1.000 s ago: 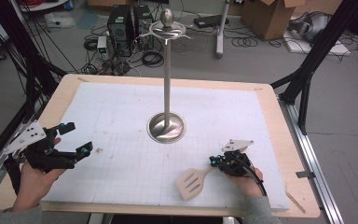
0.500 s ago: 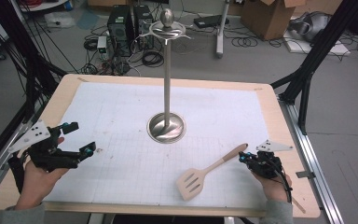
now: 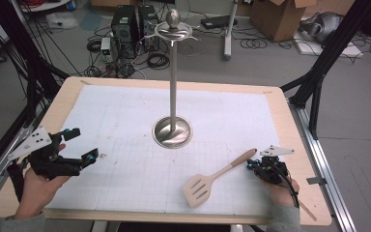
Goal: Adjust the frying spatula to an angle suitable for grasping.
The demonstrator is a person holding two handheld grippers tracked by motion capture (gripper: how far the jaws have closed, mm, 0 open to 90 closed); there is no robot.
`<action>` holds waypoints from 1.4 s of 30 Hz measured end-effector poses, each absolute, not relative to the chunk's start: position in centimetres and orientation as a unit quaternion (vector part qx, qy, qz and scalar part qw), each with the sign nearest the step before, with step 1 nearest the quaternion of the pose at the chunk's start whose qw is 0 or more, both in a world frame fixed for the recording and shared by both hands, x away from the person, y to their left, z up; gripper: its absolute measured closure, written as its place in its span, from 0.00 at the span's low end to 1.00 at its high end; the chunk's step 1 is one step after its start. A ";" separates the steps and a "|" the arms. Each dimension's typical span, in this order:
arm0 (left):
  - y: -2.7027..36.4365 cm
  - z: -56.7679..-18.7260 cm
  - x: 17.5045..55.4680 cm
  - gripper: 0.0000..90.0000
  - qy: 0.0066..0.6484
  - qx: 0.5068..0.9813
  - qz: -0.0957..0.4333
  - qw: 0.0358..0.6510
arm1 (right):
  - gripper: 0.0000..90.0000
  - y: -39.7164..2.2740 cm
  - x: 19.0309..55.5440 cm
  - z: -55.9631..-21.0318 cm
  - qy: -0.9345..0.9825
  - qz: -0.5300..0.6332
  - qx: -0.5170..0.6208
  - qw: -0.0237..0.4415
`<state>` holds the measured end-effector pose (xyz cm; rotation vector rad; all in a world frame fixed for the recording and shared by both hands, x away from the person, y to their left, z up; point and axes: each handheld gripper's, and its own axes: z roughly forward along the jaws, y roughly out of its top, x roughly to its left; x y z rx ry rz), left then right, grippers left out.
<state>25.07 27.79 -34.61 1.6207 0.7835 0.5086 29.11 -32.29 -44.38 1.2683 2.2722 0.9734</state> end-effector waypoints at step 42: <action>29.2 -35.3 22.2 0.02 0.354 0.704 0.236 0.569 | 1.00 -28.1 34.1 -44.7 0.779 0.382 0.454 0.204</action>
